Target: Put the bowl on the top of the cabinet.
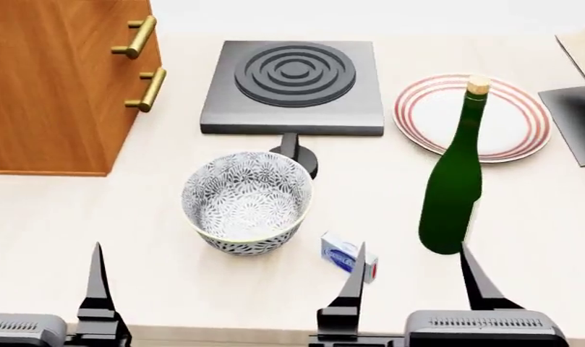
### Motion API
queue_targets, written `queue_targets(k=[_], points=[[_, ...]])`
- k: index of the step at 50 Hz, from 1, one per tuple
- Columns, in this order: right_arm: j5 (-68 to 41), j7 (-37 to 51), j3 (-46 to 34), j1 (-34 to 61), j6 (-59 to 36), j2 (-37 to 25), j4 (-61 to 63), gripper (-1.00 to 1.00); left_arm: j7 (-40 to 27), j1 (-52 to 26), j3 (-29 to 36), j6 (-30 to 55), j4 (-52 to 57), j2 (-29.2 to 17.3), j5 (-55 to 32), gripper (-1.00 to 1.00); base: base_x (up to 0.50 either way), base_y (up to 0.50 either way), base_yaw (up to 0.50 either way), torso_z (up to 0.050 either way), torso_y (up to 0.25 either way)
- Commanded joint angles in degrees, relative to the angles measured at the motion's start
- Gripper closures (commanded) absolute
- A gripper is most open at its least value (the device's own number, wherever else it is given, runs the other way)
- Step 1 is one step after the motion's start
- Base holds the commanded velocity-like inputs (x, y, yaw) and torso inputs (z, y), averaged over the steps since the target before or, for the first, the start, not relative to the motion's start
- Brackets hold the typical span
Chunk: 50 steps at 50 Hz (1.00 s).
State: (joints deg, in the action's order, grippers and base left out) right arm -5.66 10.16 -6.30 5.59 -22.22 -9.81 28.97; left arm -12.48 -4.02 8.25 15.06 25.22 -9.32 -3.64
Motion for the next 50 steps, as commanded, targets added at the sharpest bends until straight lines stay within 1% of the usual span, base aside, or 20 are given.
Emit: queue_targets(k=[1,4,12,23,30,40,43,47,50], points=[[-0.9,0.5,0.2,0.1,-0.1,-0.3,0.1,-1.00,-0.6,-0.1,0.4,0.0,0.1,-0.4,-0.3,-1.00,0.00,0.00,0.00,0.000,0.000],[-0.5,0.8,-0.2,0.2,-0.6,-0.6,0.0,-1.00,-0.7,-0.1,0.5,0.0,0.2,-0.5,-0.5,-1.00,0.00,0.11,0.00,0.000,0.000],[0.0,1.5,-0.6,0.1,-0.1,-0.8,0.2,-1.00,-1.0,0.1,0.7,0.0,0.5,-0.8,-0.7,-1.00,0.00,0.46,0.00,0.000,0.000],[-1.1,1.7,-0.5,0.2,-0.5,-1.1,0.2,-1.00,-1.5,-0.1,1.0,0.4,0.9,-1.2,-1.1,-1.00,0.00,0.05,0.00,0.000,0.000],[-1.2,2.1,-0.6,0.2,0.0,-1.2,0.1,-1.00,-1.7,-0.1,1.3,0.1,0.7,-1.4,-1.2,-1.00,0.00,0.48,0.00,0.000,0.000],[-1.9,2.5,-0.6,0.2,-0.1,-1.5,0.1,-1.00,-2.1,-0.1,1.5,0.3,1.0,-1.7,-1.5,-1.00,0.00,0.02,0.00,0.000,0.000],[-0.6,3.2,-1.6,0.3,-0.8,-1.9,0.2,-1.00,-2.2,0.0,1.6,0.1,0.9,-1.8,-1.5,-1.00,0.00,0.50,0.00,0.000,0.000],[-1.9,2.8,-1.0,0.2,-0.2,-1.8,0.2,-1.00,-2.3,-0.2,1.7,0.3,1.0,-1.9,-1.6,-1.00,0.00,0.50,0.00,0.000,0.000],[-2.3,2.7,-1.0,0.1,0.4,-1.8,0.1,-1.00,-2.5,-0.1,1.7,0.3,1.1,-2.0,-1.7,-1.00,0.00,0.20,0.00,0.000,0.000]])
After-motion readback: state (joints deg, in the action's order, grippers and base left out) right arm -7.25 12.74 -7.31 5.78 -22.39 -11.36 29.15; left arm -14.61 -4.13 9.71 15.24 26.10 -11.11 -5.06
